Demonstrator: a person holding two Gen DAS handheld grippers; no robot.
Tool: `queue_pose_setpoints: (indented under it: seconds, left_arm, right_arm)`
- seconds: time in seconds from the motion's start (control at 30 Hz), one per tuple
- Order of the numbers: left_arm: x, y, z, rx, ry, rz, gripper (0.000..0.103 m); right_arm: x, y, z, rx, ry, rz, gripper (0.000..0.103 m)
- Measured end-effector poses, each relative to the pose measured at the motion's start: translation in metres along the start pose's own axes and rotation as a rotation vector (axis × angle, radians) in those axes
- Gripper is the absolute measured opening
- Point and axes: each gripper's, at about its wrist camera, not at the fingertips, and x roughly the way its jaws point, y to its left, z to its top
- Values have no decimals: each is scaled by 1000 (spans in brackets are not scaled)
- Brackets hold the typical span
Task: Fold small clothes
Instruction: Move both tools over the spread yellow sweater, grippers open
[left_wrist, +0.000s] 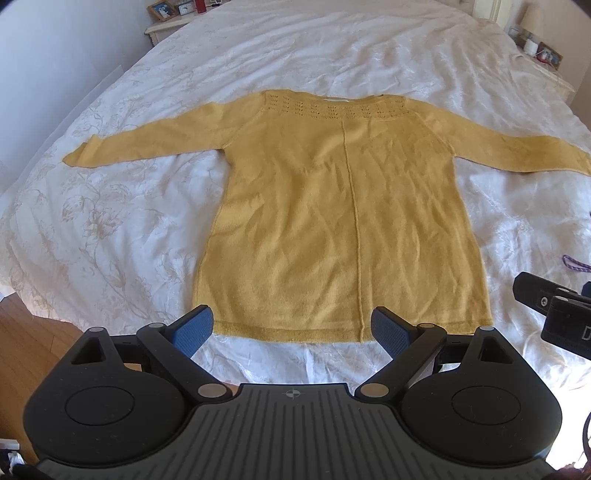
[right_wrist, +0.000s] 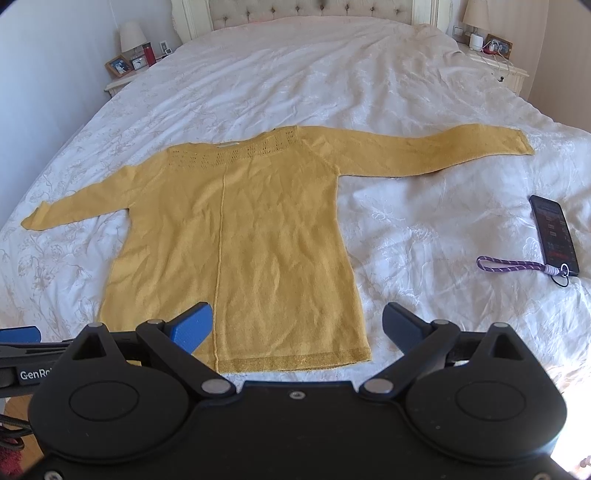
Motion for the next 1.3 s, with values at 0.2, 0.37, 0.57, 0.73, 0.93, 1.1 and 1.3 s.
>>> queue_pose_setpoints:
  seconds: [0.2,0.37,0.57,0.73,0.93,1.1,1.3]
  left_arm:
    - [0,0,3,-9,-3,14,93]
    - [0,-1,3,-9,0,21,93]
    - [0,-1,3,-16,-3,28,93]
    - [-1,0,4,-24,-3,35,93]
    - [0,0,5,-35,-3,44,93]
    - [2,0,7,-40,-2,46,93]
    - [9,4,18,-51,-8,43,93]
  right_arm:
    - [3,-3,-1,0,7,10,99]
    - [4,-3,1,-7,8,23,99]
    - [6,-1,2,-17,9,37,99]
    - [8,-2,3,-24,9,47,99]
    - [9,-4,4,-28,10,61,99]
    - [11,-4,7,-34,7,71,99]
    - [21,-2,15,-32,9,86,99]
